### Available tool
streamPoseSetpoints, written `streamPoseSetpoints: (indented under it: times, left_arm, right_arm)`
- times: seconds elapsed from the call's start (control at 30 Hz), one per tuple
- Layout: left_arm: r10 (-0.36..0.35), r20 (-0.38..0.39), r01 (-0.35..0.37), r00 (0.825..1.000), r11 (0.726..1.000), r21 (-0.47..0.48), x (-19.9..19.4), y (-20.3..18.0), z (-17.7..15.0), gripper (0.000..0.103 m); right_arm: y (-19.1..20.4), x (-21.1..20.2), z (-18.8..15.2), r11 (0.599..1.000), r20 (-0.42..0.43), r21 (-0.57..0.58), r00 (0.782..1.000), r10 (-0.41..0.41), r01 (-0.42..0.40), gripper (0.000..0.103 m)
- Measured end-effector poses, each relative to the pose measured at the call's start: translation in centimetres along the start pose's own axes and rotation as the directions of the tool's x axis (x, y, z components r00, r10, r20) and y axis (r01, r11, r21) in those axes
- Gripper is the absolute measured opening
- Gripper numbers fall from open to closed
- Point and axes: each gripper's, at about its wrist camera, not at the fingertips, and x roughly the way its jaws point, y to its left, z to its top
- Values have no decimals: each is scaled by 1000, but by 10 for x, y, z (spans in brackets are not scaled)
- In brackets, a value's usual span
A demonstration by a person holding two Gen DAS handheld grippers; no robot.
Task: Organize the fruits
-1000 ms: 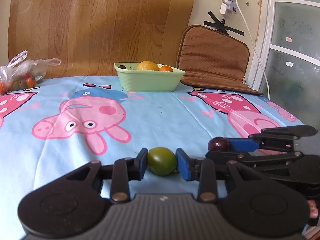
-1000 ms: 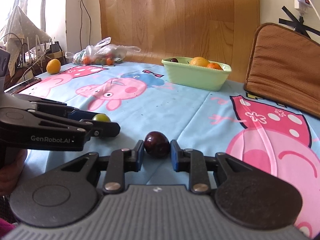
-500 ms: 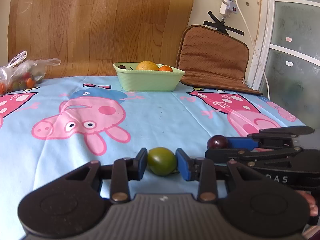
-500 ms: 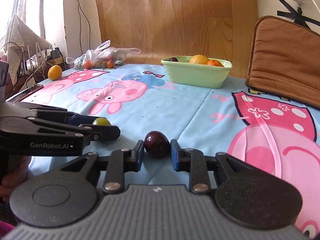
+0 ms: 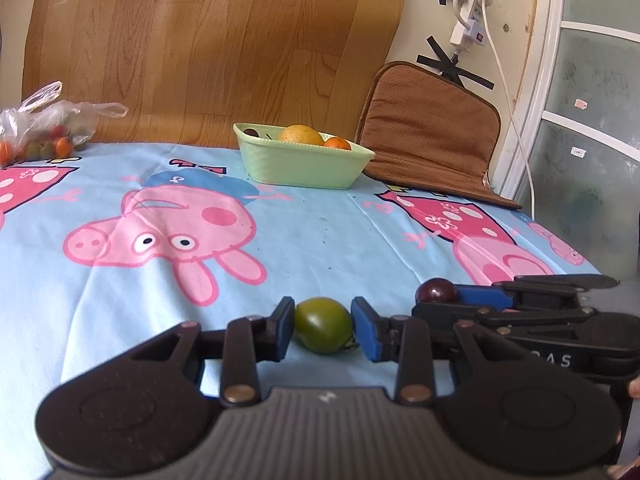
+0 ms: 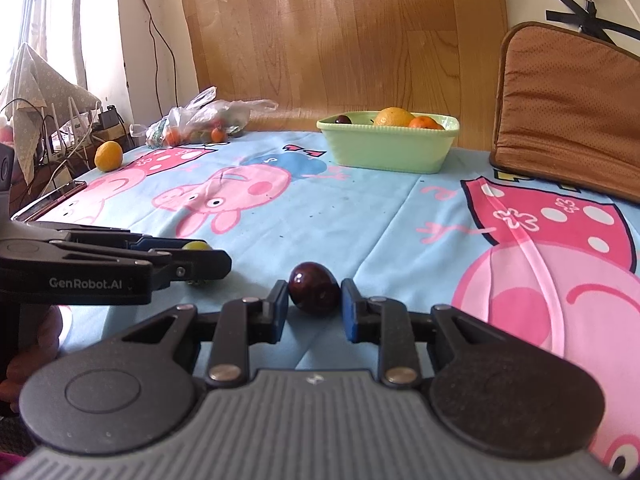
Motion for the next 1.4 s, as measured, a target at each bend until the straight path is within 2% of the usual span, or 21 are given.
streamPoseSetpoints:
  times: [1.4]
  left_arm:
    - [8,-3,-8,1000,1000,17,2,-2,-1,32]
  right_arm:
    - [-6,2,1,1000,-3,0,1000,-15,15,31]
